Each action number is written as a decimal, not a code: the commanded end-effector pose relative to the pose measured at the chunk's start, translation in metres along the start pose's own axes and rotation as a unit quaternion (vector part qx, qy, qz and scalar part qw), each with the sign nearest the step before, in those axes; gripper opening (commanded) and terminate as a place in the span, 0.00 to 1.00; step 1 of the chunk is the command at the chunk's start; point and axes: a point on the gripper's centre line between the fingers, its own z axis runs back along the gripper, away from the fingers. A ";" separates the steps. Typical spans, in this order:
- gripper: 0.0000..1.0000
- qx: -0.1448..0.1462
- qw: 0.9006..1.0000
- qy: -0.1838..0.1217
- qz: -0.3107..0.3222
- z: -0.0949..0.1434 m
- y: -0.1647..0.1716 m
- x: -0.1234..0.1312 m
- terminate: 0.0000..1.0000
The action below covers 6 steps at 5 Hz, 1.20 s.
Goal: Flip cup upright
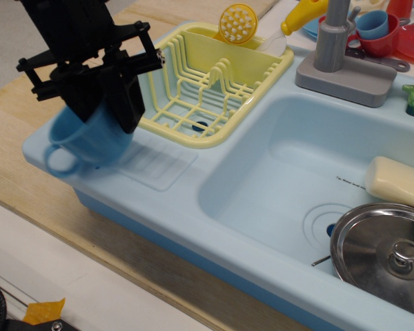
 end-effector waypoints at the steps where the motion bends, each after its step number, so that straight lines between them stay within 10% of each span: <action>1: 0.00 0.007 1.000 -0.012 -0.004 0.005 0.001 0.003 0.00; 2: 0.00 0.002 1.000 -0.010 -0.007 0.002 0.001 0.003 0.00; 3: 1.00 -0.003 1.000 -0.012 -0.015 0.000 -0.001 0.005 0.00; 6: 1.00 -0.020 0.998 -0.010 -0.059 -0.005 -0.011 0.015 0.00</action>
